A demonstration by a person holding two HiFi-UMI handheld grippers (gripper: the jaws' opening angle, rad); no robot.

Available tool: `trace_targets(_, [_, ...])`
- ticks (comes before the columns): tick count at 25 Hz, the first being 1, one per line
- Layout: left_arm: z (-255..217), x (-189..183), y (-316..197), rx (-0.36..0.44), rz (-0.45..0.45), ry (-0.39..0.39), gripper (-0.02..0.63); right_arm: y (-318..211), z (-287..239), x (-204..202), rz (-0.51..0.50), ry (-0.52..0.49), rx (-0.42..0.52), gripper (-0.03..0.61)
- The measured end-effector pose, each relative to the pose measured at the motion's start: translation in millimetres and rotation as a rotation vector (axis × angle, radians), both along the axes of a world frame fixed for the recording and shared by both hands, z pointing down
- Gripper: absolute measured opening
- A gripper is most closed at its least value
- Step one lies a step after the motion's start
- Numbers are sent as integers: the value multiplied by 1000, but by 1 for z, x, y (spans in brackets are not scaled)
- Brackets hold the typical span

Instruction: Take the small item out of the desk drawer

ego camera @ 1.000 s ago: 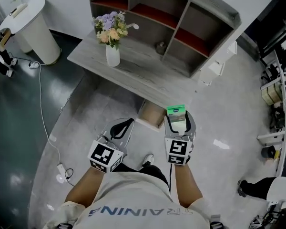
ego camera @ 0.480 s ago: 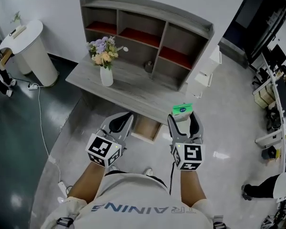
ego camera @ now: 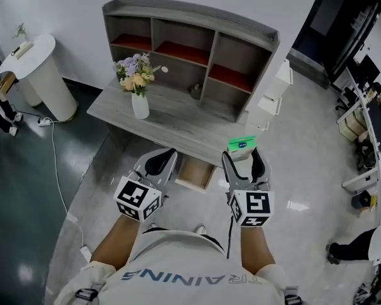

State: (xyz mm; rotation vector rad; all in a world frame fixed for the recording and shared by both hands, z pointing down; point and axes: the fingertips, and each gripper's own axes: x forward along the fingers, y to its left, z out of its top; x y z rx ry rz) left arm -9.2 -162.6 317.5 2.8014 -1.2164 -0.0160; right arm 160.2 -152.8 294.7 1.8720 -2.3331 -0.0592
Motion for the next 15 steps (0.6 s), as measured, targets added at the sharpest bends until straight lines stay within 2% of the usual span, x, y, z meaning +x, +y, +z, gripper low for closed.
trace_targets(15, [5,6,-3,-11,19,2,-1,-1,5,2,17,12,-7,345])
